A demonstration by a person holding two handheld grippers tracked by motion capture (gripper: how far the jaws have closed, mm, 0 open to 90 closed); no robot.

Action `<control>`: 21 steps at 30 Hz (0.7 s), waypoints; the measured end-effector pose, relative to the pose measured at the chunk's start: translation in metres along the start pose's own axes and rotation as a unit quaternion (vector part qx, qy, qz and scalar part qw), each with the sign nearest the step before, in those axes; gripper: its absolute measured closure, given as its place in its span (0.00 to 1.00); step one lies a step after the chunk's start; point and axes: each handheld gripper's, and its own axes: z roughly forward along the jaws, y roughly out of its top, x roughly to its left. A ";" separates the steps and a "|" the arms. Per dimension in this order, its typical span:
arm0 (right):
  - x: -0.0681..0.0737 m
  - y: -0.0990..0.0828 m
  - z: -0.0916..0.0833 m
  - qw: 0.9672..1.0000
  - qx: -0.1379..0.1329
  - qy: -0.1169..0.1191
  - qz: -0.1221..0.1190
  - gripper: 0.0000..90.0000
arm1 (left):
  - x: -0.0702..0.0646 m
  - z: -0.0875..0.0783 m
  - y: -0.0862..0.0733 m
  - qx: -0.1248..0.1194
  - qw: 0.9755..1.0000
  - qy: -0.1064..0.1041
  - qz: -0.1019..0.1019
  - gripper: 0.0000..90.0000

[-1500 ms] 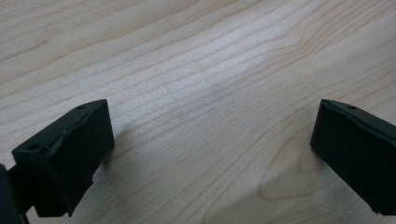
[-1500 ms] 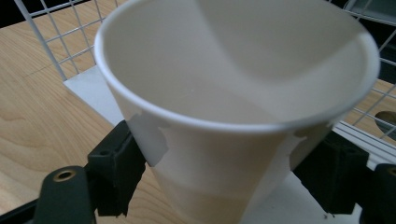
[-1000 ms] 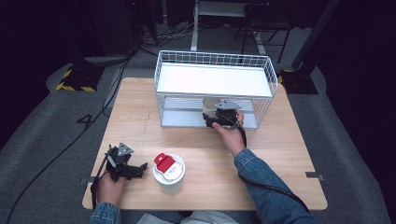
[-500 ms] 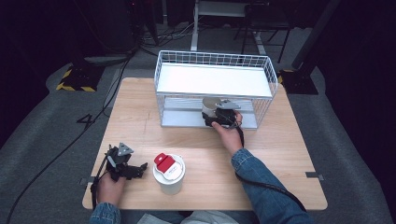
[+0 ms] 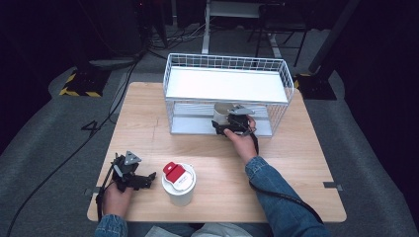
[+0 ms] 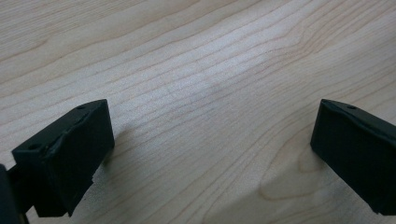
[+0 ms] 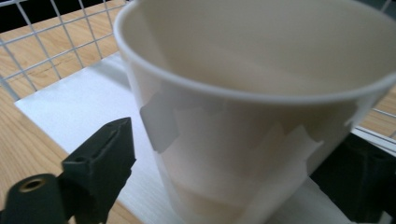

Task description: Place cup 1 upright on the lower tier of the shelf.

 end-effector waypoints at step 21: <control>-0.005 0.004 -0.030 1.000 -0.007 0.028 -0.003 0.06 | 0.000 0.000 0.000 0.000 1.000 0.000 0.000 0.00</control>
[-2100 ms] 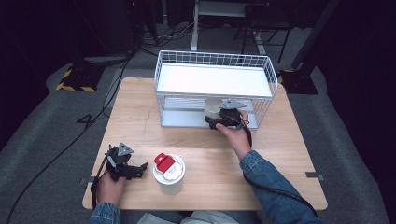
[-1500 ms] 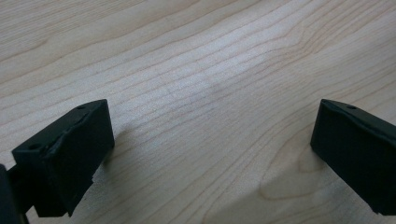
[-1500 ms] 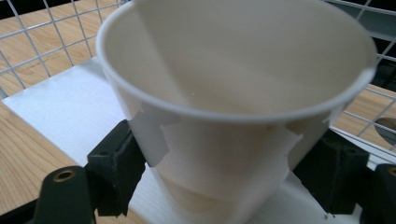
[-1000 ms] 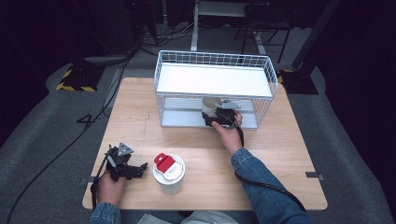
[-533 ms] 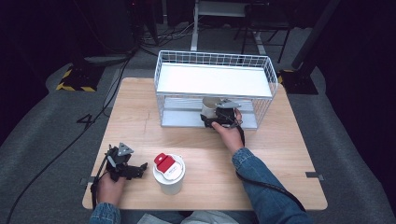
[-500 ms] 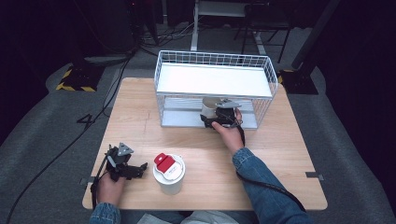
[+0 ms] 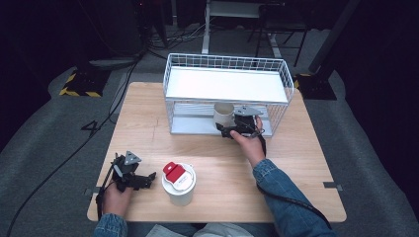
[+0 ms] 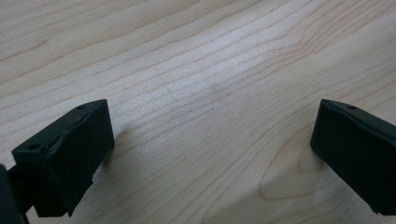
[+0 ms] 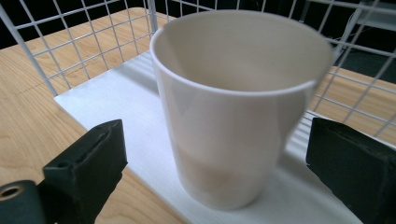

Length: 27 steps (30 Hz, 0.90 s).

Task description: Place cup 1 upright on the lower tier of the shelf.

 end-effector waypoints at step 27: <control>-0.008 -0.015 -0.128 0.999 -0.009 0.028 -0.012 0.07 | -0.001 0.001 0.001 0.000 1.000 -0.001 -0.003 0.00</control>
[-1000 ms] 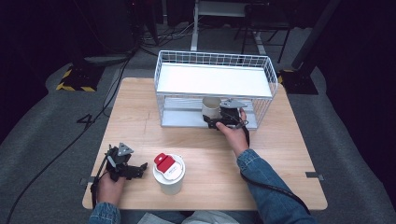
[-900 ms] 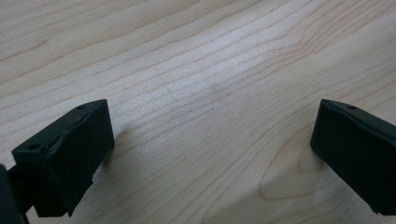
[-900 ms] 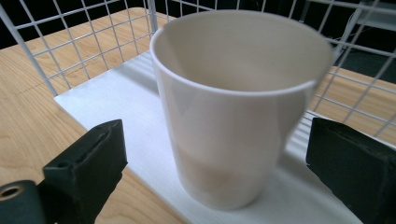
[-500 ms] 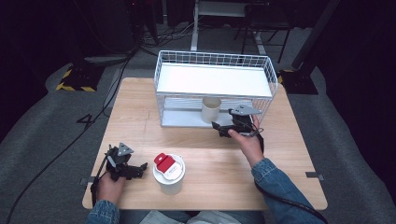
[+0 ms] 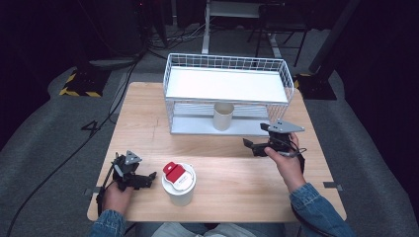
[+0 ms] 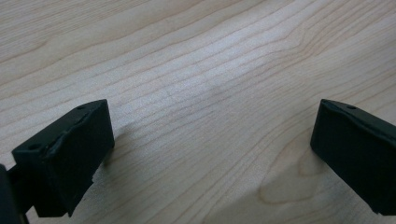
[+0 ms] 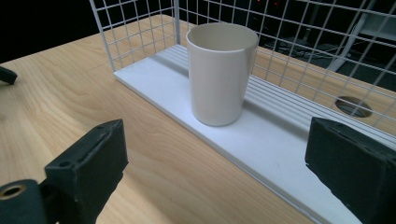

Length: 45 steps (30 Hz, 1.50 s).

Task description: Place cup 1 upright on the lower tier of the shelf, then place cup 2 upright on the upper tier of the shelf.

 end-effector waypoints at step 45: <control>-0.053 -0.139 -0.117 0.983 0.119 -0.101 0.092 0.12 | -0.004 0.000 0.000 0.000 1.000 0.015 -0.015 0.00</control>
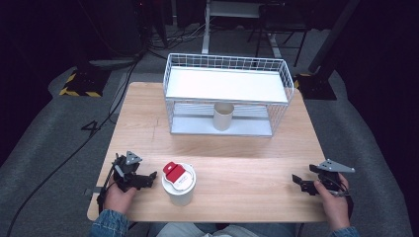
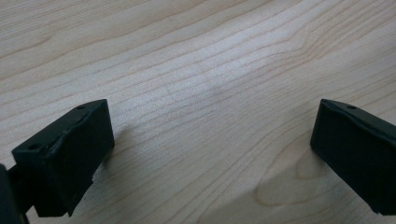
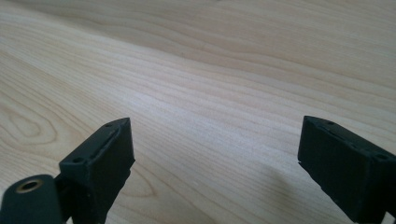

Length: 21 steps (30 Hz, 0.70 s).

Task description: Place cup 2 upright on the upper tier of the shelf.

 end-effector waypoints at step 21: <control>0.000 -0.003 0.013 0.999 0.041 -0.013 -0.018 0.06 | 0.001 -0.007 -0.004 -0.004 1.000 -0.019 0.011 0.00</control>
